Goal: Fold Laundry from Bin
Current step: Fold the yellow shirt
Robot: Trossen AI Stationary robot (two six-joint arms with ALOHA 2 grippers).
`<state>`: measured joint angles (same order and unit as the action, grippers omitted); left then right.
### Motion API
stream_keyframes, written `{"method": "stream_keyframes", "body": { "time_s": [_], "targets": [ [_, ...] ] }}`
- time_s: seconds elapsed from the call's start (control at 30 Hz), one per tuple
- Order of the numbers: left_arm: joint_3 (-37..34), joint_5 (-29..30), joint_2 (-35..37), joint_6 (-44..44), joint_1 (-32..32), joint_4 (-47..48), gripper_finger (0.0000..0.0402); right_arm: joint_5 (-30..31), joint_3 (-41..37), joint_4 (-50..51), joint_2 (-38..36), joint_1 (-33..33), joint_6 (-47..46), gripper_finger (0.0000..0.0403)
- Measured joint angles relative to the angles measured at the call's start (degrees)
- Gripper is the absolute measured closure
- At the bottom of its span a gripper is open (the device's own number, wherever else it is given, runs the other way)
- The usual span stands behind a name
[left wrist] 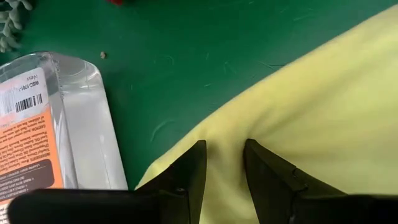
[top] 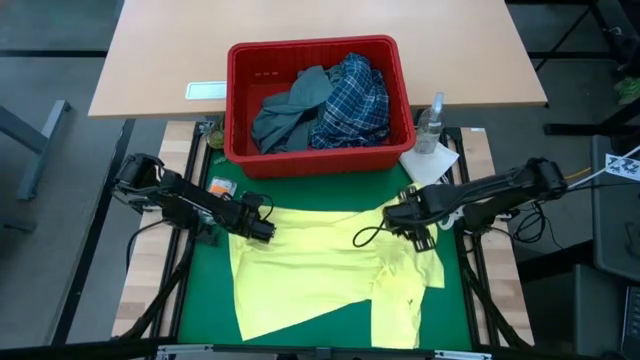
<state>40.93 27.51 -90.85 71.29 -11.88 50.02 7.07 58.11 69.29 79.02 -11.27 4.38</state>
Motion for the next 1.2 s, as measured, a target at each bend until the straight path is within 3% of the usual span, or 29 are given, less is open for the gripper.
{"method": "stream_keyframes", "body": {
  "time_s": [0.17,0.27,0.57,0.87,1.2],
  "targets": [
    [0.0,0.0,0.0,0.0,0.0,0.0,0.0296,13.0,0.0,-0.2,-0.8,0.2,0.1,0.0177],
    [0.0,0.0,0.0,0.0,0.0,-0.1,0.0296,16.3,-2.8,-2.1,-0.4,1.6,0.1,0.0177],
    [0.0,0.0,0.0,0.0,0.0,-0.5,0.0296,15.3,-15.5,-17.9,0.0,9.9,0.4,0.0177],
    [0.0,0.1,0.0,0.4,0.0,-0.5,0.0296,7.7,-23.7,-18.0,-0.2,17.8,-4.0,0.0177],
    [-0.1,4.2,-0.1,0.2,3.7,-0.9,0.0296,9.8,-24.0,-14.8,-0.1,18.8,-5.8,0.0178]
  ]
}}
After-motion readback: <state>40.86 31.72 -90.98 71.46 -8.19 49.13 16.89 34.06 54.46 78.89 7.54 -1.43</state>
